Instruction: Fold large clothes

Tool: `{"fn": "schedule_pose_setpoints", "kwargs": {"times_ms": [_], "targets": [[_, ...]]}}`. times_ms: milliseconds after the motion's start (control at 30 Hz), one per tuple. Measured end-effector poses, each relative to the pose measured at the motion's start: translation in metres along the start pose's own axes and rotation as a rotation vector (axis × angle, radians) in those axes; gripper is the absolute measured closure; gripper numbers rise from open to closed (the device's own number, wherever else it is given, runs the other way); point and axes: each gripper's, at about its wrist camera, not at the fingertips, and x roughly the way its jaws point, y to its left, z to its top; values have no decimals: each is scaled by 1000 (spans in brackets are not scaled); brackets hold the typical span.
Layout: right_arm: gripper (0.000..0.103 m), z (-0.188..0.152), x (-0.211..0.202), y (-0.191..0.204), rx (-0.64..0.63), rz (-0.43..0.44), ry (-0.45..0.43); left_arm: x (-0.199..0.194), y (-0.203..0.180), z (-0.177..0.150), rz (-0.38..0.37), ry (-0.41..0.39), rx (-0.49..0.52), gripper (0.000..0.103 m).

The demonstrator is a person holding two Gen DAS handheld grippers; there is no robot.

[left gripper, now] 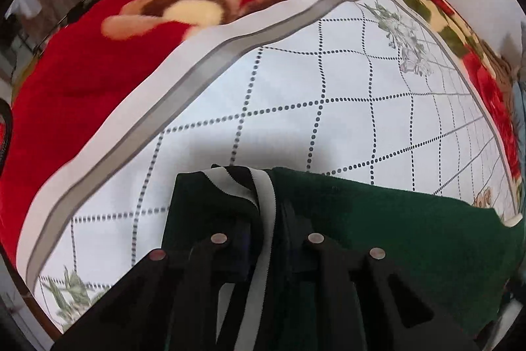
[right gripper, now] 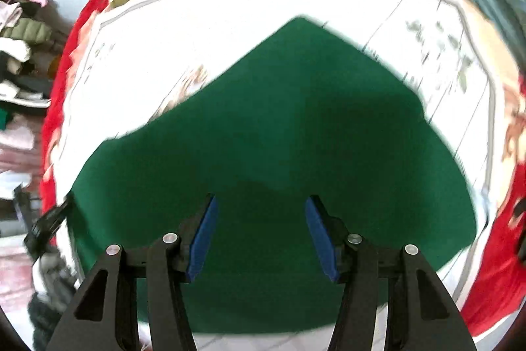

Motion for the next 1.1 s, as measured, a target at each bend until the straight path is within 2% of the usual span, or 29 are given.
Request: {"fn": "schedule_pose_setpoints", "kwargs": {"times_ms": [67,167,233,267,333,367,400,500,567,600,633,733,833,900,967,1100], "targets": [[46,24,8,-14,32,-47,-3,-3,2,1,-6,13,-10,86],[45,54,1,-28,82,-32,-43,-13,5,0,10,27,-8,77],[28,72,-9,-26,73,-46,-92,-21,7,0,21,26,-13,74],[26,81,-13,-25,51,-44,-114,-26,8,0,12,13,-23,72],[21,98,-7,-14,-13,-41,-99,-34,9,0,3,-8,-44,45],[20,110,8,-2,-54,-36,-60,-35,10,0,-5,-14,-53,18],[20,114,18,-3,-79,-39,-18,-35,11,0,-3,-22,-62,13],[21,118,54,-3,-155,-47,102,-19,9,5,24,-1,-78,13],[58,117,65,-2,-178,-55,101,-9,6,7,46,7,-73,13],[75,117,64,-5,-178,-89,97,-6,4,7,57,9,-62,13],[83,117,60,-9,-158,-76,85,-4,2,7,70,7,-48,13],[89,114,32,-27,-52,-25,-15,0,0,7,81,2,-29,11],[89,110,28,-35,-4,-71,-66,5,0,8,82,7,-24,6],[89,111,40,-42,13,-103,-36,8,0,10,88,15,-19,4],[86,117,62,-42,20,-104,38,8,0,11,96,24,-13,4],[74,133,43,-52,53,-27,88,-13,-2,12,114,-3,-6,4]]}}
